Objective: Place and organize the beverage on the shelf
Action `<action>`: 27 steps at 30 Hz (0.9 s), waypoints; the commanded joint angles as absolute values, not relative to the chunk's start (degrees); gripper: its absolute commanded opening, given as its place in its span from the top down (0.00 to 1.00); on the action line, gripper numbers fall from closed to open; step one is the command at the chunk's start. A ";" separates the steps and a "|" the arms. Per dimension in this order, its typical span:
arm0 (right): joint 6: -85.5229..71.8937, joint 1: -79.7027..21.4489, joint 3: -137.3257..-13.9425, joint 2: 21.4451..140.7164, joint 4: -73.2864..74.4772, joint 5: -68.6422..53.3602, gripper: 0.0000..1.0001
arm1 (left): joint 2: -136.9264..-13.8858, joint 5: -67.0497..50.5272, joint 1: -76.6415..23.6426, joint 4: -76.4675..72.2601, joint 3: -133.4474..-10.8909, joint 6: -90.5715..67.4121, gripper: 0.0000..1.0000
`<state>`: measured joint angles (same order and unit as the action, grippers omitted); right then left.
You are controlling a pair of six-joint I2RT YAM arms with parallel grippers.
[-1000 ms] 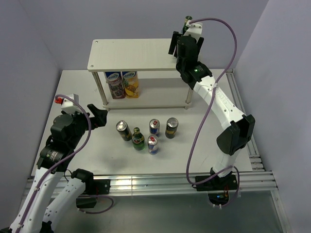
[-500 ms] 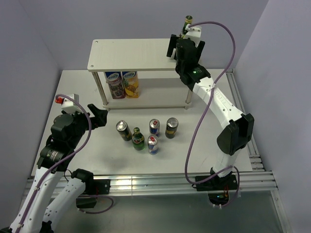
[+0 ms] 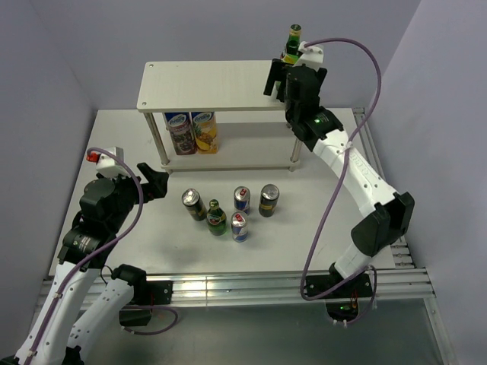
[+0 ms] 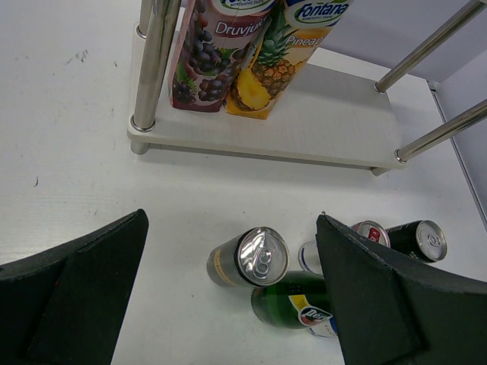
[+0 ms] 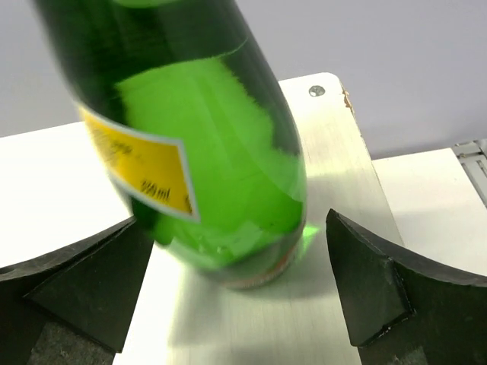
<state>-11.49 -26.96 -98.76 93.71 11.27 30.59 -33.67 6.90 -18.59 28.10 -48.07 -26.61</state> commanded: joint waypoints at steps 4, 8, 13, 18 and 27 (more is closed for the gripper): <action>-12.66 -27.25 -96.25 86.84 14.76 24.62 0.00 | -33.58 6.77 -18.54 26.28 -48.34 -25.66 0.01; -13.18 -27.33 -93.09 82.20 16.70 21.10 0.00 | -33.49 6.94 -18.54 26.28 -48.34 -25.66 0.01; -13.81 -32.05 -78.19 67.55 14.09 17.31 0.00 | -33.75 6.68 -18.46 26.19 -48.34 -25.66 0.01; -15.28 -48.40 -57.89 53.02 9.32 21.53 0.00 | -33.93 6.24 -18.19 25.93 -48.25 -25.58 0.01; -26.25 -78.29 -36.32 46.93 4.92 36.45 0.00 | -34.28 6.06 -17.93 25.84 -48.25 -25.58 0.01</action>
<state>-20.62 -73.60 -39.64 45.12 6.98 28.56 -34.26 6.85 -18.20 28.03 -48.07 -26.59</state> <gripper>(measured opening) 0.998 0.994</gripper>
